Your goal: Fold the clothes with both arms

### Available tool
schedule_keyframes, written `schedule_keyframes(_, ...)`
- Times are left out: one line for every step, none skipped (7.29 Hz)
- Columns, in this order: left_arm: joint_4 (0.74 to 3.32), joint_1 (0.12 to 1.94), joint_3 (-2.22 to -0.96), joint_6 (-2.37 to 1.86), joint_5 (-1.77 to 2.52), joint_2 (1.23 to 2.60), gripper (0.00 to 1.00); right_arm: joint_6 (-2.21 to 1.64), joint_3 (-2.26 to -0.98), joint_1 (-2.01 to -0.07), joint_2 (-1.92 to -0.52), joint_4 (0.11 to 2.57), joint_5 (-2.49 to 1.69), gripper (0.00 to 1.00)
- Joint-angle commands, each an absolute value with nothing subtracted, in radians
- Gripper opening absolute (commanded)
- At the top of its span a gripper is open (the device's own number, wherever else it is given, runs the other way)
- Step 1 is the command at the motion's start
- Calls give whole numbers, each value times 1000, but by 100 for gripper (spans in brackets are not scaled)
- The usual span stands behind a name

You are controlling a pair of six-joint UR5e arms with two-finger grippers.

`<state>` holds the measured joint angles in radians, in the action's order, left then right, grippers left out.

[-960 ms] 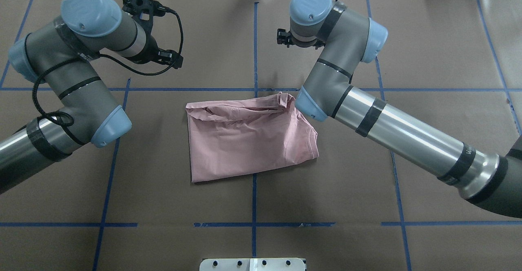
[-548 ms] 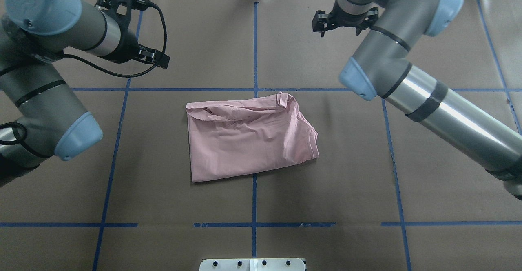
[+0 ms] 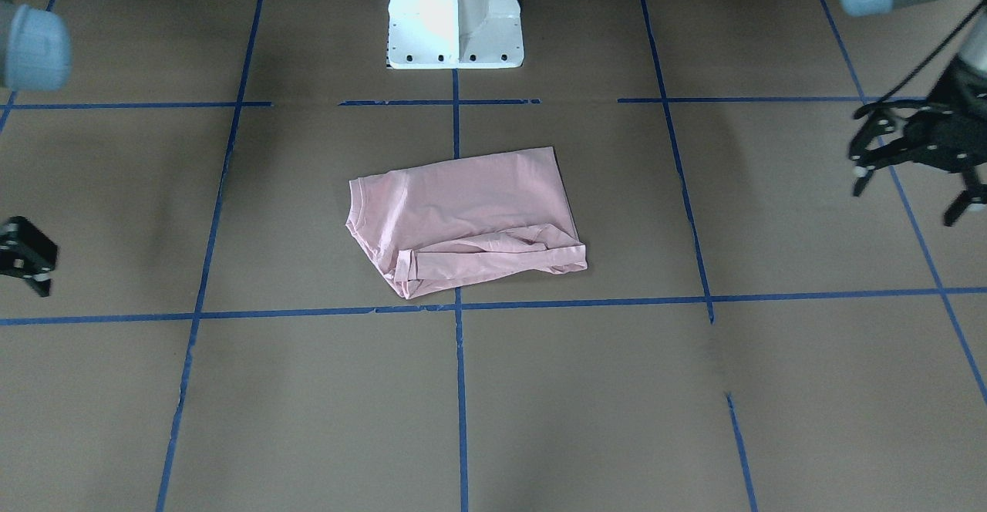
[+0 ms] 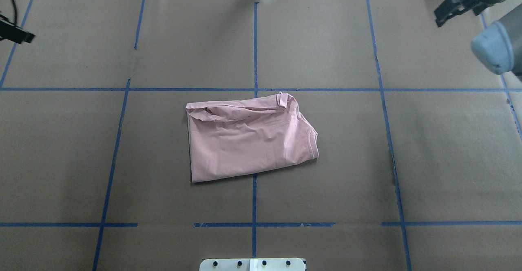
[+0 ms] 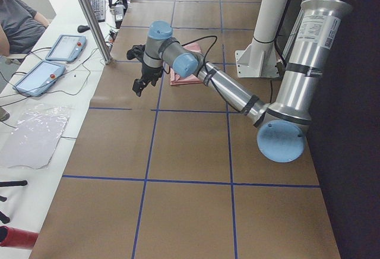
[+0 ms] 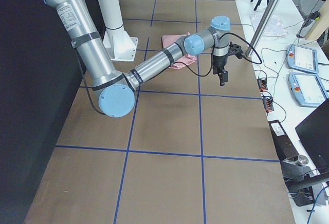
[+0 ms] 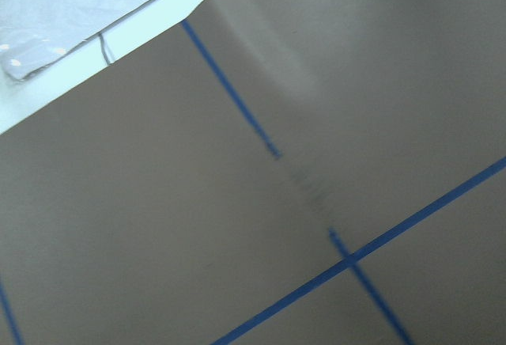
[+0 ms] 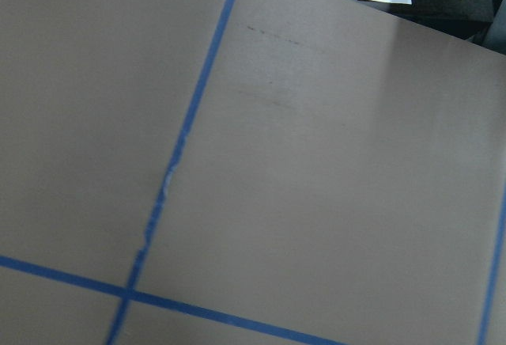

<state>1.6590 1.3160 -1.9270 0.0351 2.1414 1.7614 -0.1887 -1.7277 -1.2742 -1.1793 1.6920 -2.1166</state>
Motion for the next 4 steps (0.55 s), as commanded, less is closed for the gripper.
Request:
schedule_keyframes(1661,1535,-1818,259,2180,1692,100,138,-1703,-1481,-1348,1692,-2205,100)
schedule_keyframes(1666,1580,-1780,258,2237,1651,100,153,-1697,-1527,-1471,1680,-2236,100)
schedule_keyframes(1673,1580,-1763,249,2247,1581,100,152,-1678,-1549,-1549,1680,-2220,100)
schedule_keyframes(1675,1580,-1706,256,2244,1577,100,150,-1640,-1568,-1587,1680,-2227,100)
